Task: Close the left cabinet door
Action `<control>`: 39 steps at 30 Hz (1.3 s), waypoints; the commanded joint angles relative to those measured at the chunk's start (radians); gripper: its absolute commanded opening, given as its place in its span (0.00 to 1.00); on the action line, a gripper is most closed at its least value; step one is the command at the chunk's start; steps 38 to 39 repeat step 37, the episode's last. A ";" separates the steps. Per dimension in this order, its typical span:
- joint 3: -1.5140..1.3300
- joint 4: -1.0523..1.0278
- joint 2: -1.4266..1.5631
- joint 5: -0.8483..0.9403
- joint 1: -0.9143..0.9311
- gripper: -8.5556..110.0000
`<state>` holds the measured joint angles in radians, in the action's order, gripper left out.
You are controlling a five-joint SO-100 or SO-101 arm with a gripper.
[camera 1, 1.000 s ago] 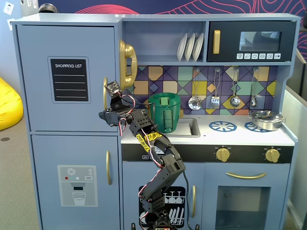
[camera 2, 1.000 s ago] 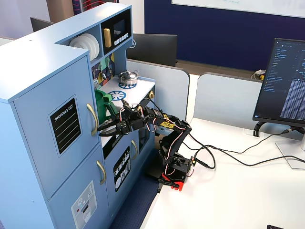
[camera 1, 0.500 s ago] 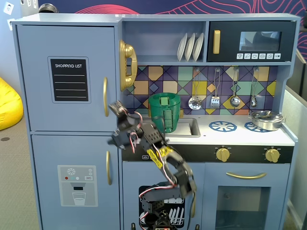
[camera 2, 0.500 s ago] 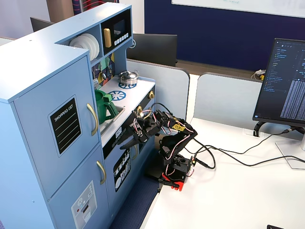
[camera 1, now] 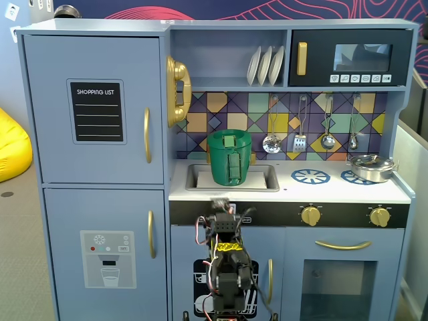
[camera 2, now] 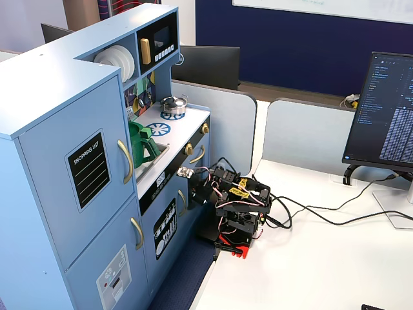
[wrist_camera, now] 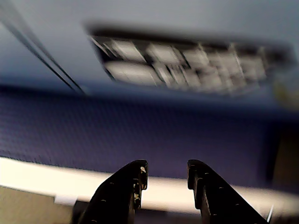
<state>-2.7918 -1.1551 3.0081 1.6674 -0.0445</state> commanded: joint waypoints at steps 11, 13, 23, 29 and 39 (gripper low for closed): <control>-0.204 -0.324 0.169 -0.104 0.049 0.07; -0.204 -0.368 0.169 -0.092 0.043 0.07; -0.206 -0.377 0.169 -0.152 0.020 0.10; -0.206 -0.377 0.169 -0.153 0.020 0.12; -0.206 -0.377 0.169 -0.153 0.020 0.13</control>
